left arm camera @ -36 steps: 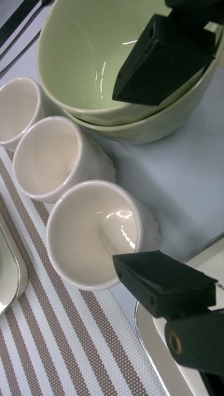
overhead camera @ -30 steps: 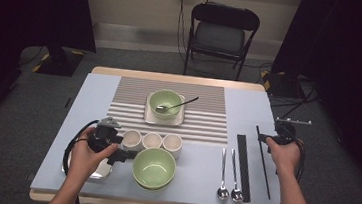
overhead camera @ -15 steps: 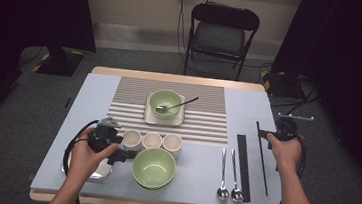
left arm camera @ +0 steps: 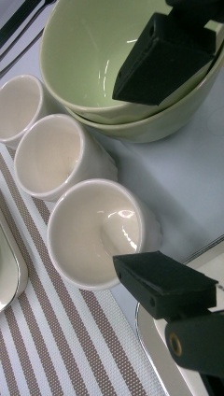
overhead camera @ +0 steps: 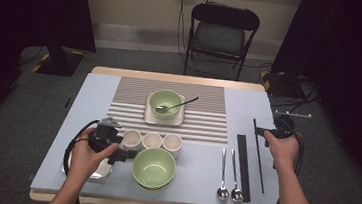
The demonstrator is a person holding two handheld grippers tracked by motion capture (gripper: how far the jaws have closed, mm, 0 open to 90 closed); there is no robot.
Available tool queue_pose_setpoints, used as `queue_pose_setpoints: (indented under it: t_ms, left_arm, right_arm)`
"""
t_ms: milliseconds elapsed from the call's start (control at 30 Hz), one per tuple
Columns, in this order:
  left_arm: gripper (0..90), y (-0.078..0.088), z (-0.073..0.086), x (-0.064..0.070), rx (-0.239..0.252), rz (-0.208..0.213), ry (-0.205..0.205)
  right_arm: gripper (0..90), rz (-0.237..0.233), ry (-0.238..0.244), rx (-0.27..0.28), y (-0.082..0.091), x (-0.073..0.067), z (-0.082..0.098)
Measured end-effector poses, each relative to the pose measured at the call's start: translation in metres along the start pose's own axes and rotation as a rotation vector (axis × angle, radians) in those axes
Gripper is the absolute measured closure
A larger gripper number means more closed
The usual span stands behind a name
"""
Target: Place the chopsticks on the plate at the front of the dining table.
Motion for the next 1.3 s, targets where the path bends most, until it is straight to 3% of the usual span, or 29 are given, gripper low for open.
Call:
queue_pose_setpoints:
  t_ms: [433, 533, 1300]
  left_arm:
    - [17.1, 0.002, -0.002, 0.000, 0.009, 0.011, 0.013]
    - [17.0, 0.003, -0.003, -0.001, 0.008, -0.004, 0.012]
    - [16.9, 0.000, -0.013, 0.007, 0.002, 0.036, 0.027]
  right_arm:
    - [86.6, -0.019, 0.020, 0.011, 0.001, -0.015, -0.016]
    - [86.6, -0.023, 0.026, 0.011, 0.001, -0.017, -0.018]
    - [86.6, -0.055, 0.042, 0.021, -0.003, -0.035, -0.031]
Point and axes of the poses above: each handheld gripper's, and its own axes: y roughly backward along the jaws, z roughly out of its underside, x roughly to its right, the point moved 8 cm from there along -y, roughly forward along the jaws, and after that the axes turned 14 degrees about y, right-handed, at the moved point
